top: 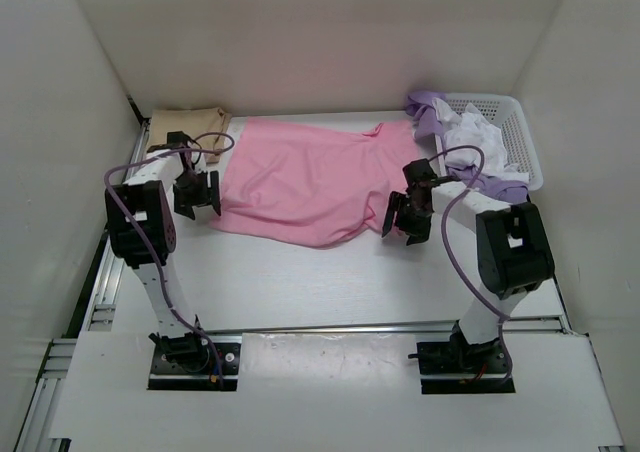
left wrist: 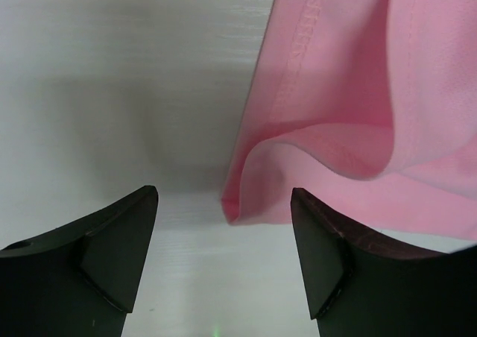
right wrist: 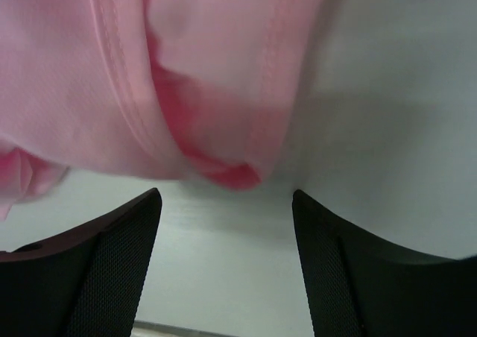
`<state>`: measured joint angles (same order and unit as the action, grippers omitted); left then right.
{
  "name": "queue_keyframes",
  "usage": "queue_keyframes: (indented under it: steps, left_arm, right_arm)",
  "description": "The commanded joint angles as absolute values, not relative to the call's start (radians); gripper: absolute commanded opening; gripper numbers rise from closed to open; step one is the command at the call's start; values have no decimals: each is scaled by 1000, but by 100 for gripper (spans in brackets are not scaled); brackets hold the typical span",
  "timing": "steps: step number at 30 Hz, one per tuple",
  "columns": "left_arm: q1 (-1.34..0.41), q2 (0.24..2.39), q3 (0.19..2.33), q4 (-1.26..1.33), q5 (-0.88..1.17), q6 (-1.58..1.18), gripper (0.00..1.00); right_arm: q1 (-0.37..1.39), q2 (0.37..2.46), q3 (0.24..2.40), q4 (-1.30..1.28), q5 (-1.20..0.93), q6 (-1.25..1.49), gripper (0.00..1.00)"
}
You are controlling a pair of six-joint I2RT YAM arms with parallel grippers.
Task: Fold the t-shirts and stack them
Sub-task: Flatten out the tshirt
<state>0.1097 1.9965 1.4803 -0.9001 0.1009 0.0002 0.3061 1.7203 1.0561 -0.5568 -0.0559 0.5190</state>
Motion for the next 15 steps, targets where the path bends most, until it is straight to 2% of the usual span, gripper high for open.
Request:
queue_keyframes:
  steps: [1,2,5,6,7,8,9,11,12,15]
  left_arm:
    - [126,2029,1500,-890,156,0,82]
    - [126,2042,1509,-890,156,0,81]
    - [126,2054,1509,-890,156,0,75]
    - [126,2054,1509,-890,156,0,71]
    - [126,2066,1509,-890,167,0,65]
    - [126,2066,1509,-899,181,0,53]
    - [126,2066,1509,-899,192,0,46]
    - [126,2066,1509,-911,227,0,29]
    - [126,2066,1509,-911,227,0,11]
    - [136,2040,1488,-911,227,0,10]
  right_arm:
    - [305,1784,1103,-466,-43,537,71]
    - [305,1795,1118,-466,-26,537,64]
    - [305,1839,1143,-466,-5,558,51]
    - [305,1839,1155,-466,-5,558,39]
    - [296,1839,1155,-466,-5,558,32]
    - [296,1839,1164,-466,6,558,26]
    - [296,1839,1164,-466,6,558,17]
    - [296,1813,1164,-466,35,558,6]
    - [296,1784,1154,-466,46,558,0]
    - [296,1699,1129,-475,83,545,0]
